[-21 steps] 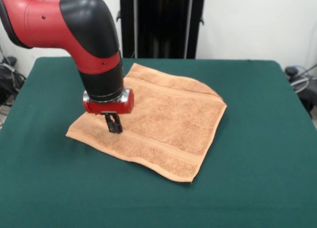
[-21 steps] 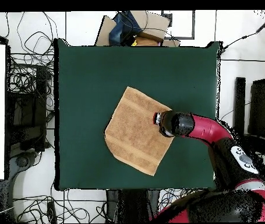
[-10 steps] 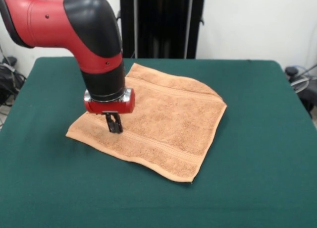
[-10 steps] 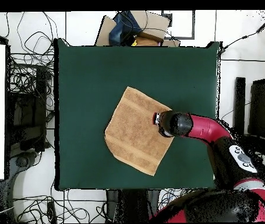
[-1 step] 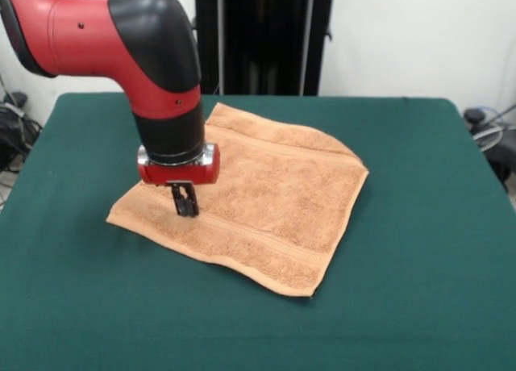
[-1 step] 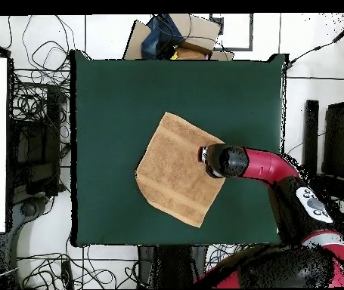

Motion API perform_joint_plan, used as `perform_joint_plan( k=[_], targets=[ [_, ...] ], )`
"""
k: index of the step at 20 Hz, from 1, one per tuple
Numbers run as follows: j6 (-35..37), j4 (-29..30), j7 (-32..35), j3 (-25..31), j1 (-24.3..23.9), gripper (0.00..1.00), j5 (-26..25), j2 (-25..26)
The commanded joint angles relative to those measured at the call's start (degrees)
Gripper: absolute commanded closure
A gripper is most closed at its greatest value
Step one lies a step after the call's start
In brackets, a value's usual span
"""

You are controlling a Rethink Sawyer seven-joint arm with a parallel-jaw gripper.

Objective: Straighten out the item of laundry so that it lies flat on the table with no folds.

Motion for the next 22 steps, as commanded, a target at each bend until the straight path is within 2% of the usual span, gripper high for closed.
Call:
perform_joint_plan(
  k=[1,10,15,22],
  targets=[
    [-6.4,-6.9,-7.5,2.4,-4.5,1.0,-7.5,4.9],
    [-2.3,-8.9,-13.1,6.3,-8.6,1.0,-8.8,5.7],
    [-3.5,-7.3,-10.4,6.4,-9.1,1.0,-10.1,5.2],
    [-4.5,-5.1,-4.1,4.8,-6.4,1.0,-10.0,2.7]
  ],
)
